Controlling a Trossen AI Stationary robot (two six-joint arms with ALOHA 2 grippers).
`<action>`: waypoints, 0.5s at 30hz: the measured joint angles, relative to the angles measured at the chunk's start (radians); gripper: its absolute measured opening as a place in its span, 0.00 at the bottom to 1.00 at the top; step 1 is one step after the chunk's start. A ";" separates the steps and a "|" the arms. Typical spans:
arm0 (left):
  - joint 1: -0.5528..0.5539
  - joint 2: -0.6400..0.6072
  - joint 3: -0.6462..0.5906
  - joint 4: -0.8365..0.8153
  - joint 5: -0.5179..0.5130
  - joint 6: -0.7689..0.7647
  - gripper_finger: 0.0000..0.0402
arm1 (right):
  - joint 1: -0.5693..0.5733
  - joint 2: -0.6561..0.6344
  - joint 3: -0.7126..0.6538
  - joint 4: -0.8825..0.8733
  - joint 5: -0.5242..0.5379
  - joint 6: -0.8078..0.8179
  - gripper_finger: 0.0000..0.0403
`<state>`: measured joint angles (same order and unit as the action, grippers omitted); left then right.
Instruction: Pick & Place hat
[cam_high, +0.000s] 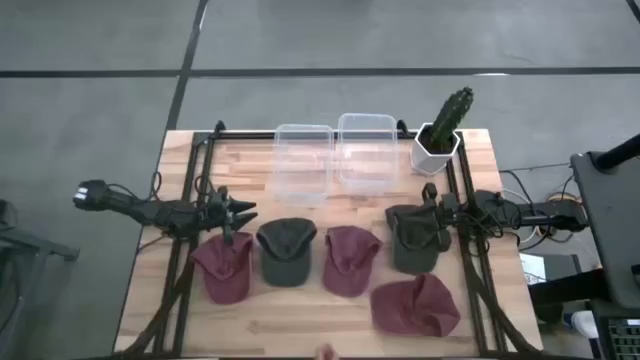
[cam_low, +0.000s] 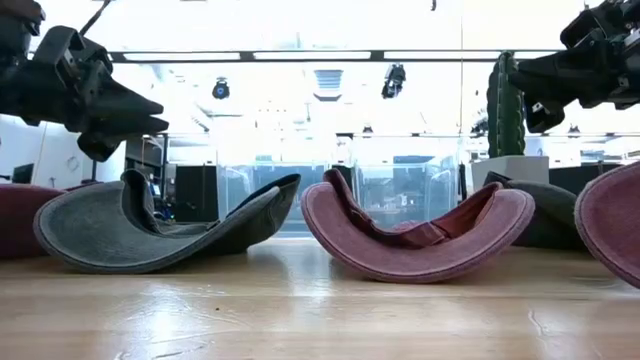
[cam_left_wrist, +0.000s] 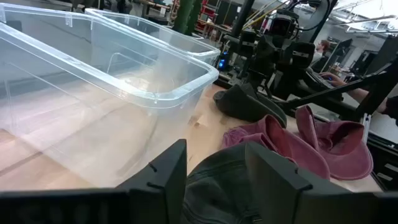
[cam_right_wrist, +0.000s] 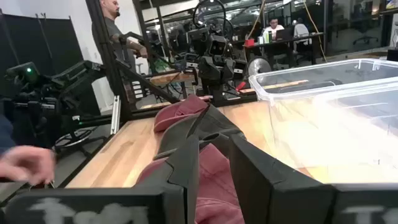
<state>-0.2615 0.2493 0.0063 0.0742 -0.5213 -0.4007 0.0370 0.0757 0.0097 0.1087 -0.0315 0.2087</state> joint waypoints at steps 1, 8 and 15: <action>0.000 0.000 0.000 0.000 0.000 0.000 0.39 | 0.000 0.000 0.000 0.000 0.000 0.000 0.21; 0.000 0.000 0.000 0.000 0.000 0.000 0.39 | 0.000 0.000 0.000 0.000 0.000 0.000 0.18; 0.000 0.000 0.000 0.000 0.000 0.000 0.39 | 0.000 0.000 0.000 0.000 0.000 0.000 0.17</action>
<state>-0.2614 0.2493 0.0063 0.0742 -0.5211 -0.4006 0.0368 0.0757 0.0097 0.1088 -0.0312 0.2085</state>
